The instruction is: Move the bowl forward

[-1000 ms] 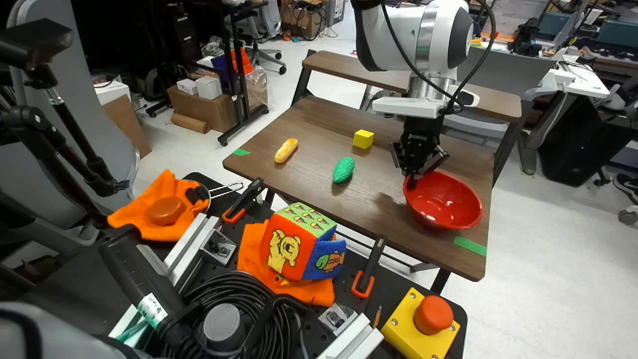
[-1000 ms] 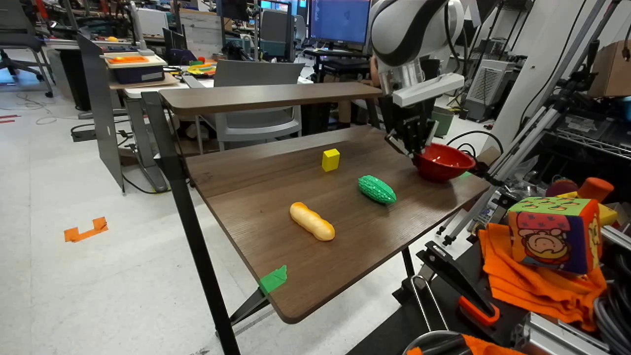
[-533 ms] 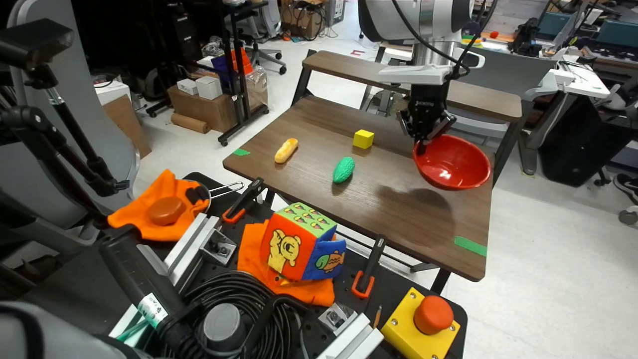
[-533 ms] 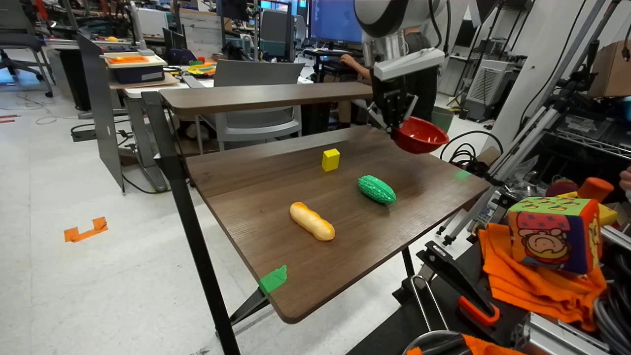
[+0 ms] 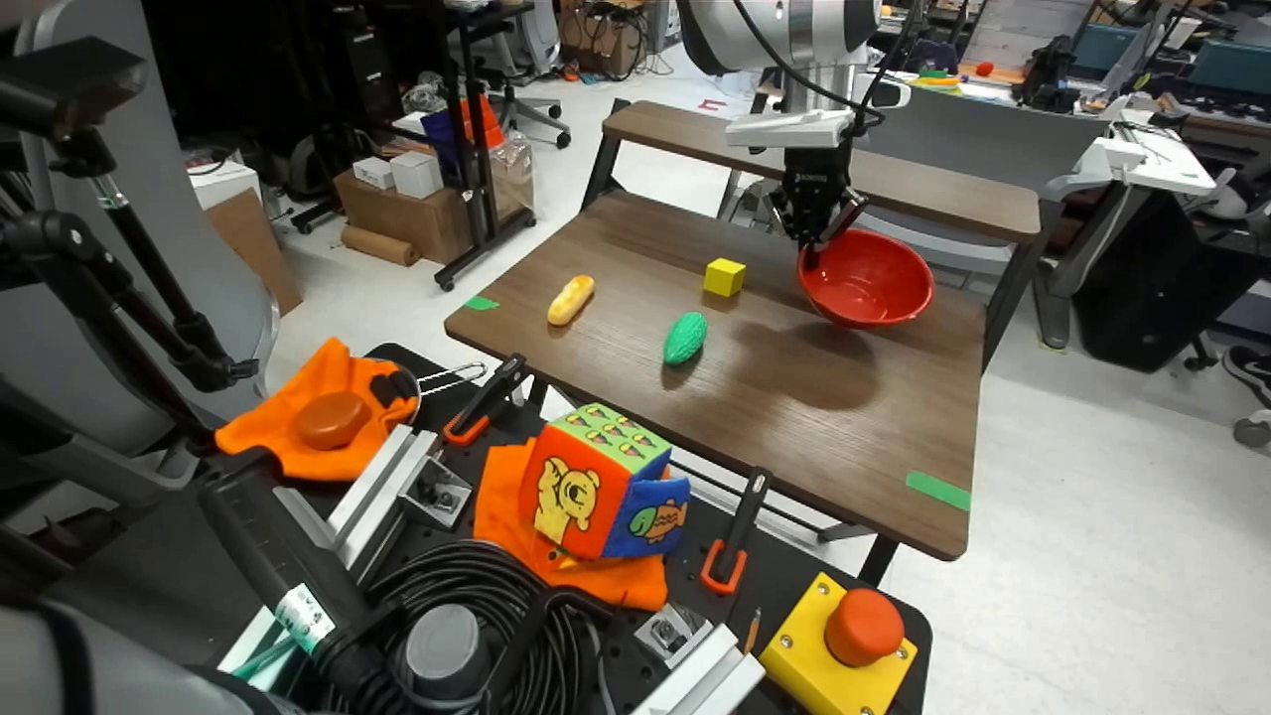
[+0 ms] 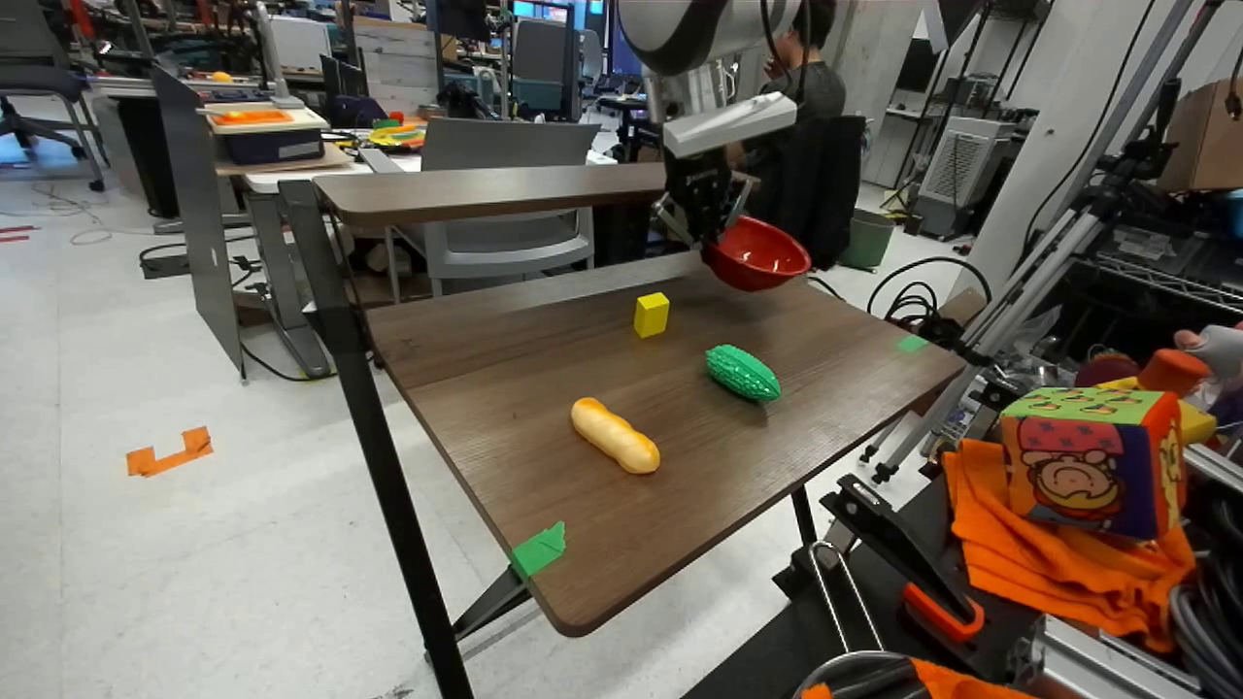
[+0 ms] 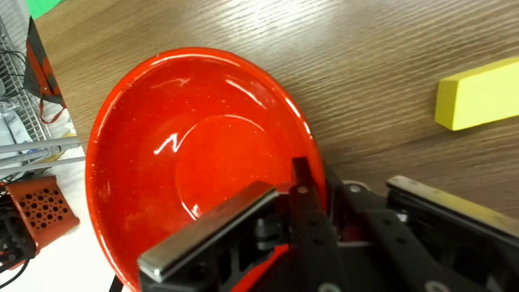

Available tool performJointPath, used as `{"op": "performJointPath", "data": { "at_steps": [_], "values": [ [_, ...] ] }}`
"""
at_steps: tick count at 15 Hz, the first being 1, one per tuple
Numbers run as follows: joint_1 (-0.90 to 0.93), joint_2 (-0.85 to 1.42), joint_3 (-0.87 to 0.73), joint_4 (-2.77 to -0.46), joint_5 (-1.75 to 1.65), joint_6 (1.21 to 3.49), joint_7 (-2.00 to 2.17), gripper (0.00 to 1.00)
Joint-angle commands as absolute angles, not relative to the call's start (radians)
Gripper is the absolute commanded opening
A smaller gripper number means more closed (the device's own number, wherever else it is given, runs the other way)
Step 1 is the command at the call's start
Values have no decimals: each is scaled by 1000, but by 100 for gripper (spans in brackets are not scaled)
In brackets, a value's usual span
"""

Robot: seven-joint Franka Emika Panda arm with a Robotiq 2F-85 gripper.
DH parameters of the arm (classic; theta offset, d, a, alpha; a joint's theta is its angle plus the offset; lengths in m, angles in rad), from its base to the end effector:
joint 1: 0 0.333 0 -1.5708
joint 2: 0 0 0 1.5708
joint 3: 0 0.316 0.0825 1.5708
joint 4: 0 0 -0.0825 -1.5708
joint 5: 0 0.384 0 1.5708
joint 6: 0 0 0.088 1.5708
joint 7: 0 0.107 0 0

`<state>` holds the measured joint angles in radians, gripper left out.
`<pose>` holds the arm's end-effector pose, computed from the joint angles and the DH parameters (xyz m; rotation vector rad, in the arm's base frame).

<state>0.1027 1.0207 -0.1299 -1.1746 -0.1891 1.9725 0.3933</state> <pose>0.7365 -0.0068 0.1526 2.7892 -0.3892 -0.2277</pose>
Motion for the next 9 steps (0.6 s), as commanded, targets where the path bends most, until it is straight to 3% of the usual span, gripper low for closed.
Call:
{"op": "performJointPath", "data": {
  "at_steps": [1,9],
  "values": [
    [112,1138,-122,-984,-174,1863,362,2],
    [113,1238,-104,-862,-180,1782,257,2]
  ]
}}
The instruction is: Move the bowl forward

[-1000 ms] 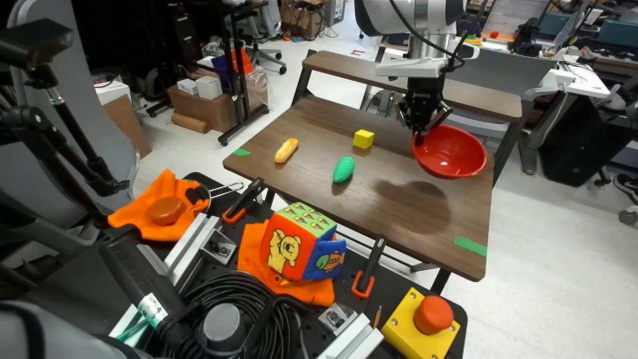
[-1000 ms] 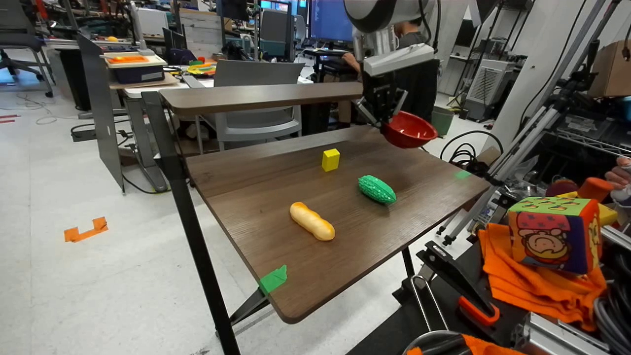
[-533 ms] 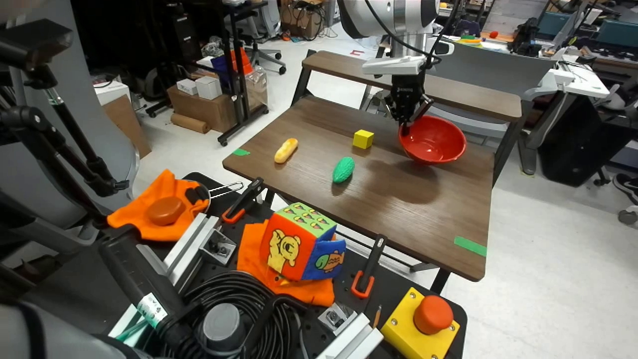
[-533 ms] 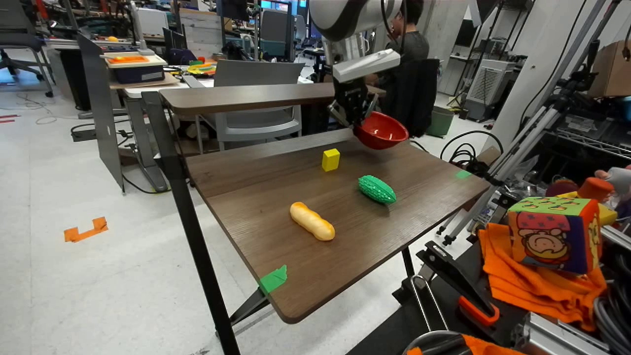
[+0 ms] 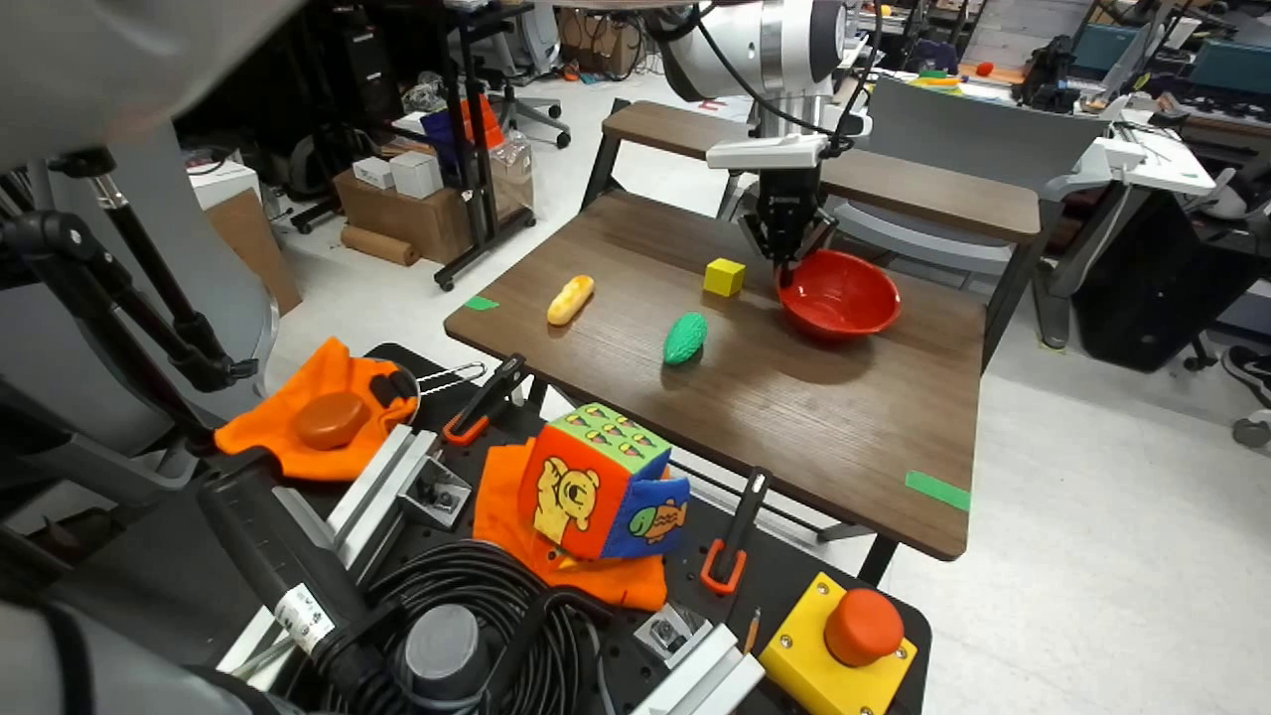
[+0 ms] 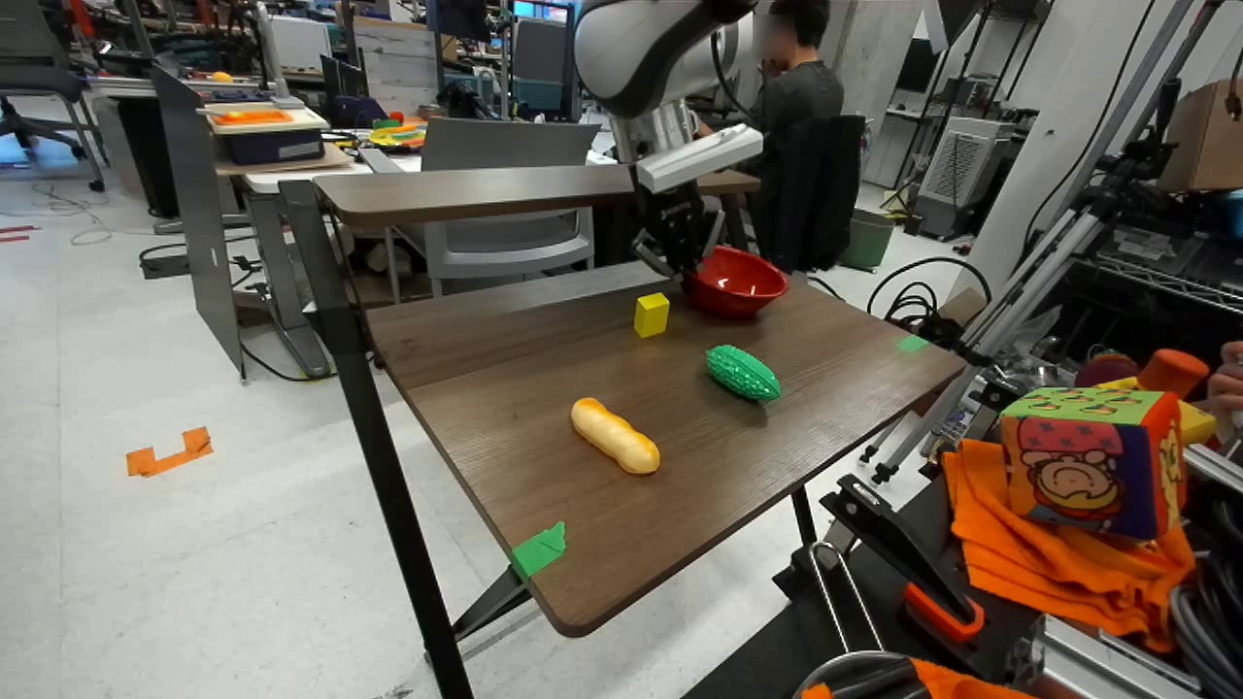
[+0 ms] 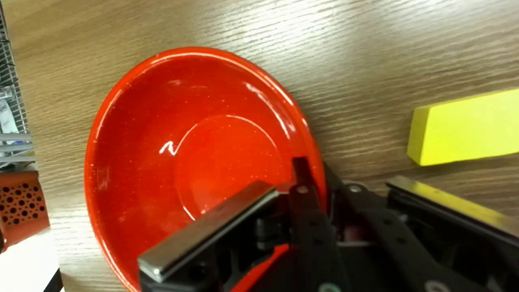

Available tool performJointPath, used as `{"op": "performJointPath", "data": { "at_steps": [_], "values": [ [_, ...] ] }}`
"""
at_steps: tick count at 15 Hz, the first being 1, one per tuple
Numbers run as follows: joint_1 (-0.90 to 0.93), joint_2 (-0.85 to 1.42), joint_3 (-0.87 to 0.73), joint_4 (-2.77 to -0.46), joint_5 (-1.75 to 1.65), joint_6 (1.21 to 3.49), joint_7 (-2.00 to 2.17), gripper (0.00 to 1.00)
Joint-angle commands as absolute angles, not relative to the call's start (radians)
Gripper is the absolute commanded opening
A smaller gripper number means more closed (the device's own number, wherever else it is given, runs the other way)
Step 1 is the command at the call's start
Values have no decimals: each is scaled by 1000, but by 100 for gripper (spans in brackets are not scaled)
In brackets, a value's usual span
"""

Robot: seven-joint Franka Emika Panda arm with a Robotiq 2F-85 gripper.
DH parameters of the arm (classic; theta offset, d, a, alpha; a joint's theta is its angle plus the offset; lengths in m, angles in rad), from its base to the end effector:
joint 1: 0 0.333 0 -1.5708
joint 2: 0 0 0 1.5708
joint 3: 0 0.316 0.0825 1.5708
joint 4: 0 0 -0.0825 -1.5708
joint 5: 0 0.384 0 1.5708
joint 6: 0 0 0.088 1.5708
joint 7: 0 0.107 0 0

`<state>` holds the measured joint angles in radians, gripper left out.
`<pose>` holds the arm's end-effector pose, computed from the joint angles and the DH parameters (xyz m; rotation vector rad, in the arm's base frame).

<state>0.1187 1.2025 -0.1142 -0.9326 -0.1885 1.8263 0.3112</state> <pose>0.7465 0.0188 0.1112 2.7758 -0.2420 -0.3536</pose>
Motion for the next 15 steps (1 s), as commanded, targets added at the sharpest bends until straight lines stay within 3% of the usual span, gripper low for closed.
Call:
{"op": "performJointPath", "data": {
  "at_steps": [1,2,10,11,13,15],
  "values": [
    [112,1218,-99,-888,-190,1800,236,32],
    [115,1204,-100,-907,-195,1819,218,33],
    [86,893,-65,-1286,-153,2236,160,91],
    [114,1008,-100,-1132,-188,2150,162,72],
    [102,945,-87,-1202,-170,2189,161,88],
    [98,919,-83,-1237,-168,2197,161,91]
  ]
}}
